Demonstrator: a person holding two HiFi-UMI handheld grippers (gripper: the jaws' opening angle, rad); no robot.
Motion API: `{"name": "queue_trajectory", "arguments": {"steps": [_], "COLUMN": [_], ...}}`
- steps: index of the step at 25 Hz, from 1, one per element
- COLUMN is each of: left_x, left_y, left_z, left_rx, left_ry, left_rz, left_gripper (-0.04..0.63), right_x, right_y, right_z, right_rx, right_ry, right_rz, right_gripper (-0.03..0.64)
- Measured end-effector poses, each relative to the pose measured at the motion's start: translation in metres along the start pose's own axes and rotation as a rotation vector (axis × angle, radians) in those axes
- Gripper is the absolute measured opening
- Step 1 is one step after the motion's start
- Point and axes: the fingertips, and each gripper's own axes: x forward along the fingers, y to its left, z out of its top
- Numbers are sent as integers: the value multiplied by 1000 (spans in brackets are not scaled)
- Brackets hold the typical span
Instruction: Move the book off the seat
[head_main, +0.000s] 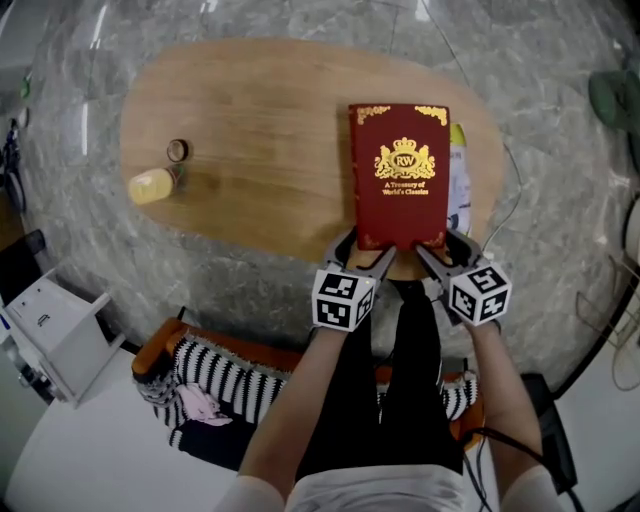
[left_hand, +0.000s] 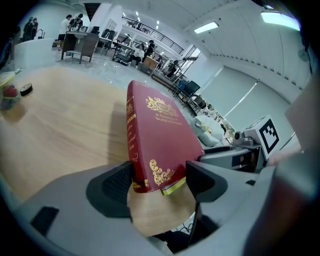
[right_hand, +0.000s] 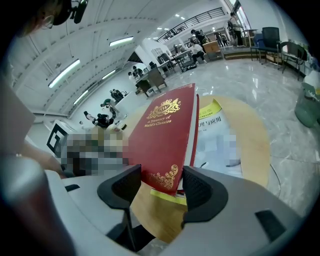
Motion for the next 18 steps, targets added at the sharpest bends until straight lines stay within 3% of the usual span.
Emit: {"name": "queue_trajectory", "arguments": {"steps": [9, 18], "left_x": [15, 23], "left_y": [8, 13], "left_z": [-5, -14], "left_rx": [5, 4], "left_ry": [31, 116], "left_rz": [-28, -66], "left_gripper": [331, 338], "right_x": [10, 14], "right_y": [-10, -17], "right_z": [-7, -11], "right_rx": [21, 26], "right_ry": [3, 20], "right_rz": [-29, -70], "right_gripper": [264, 264]}}
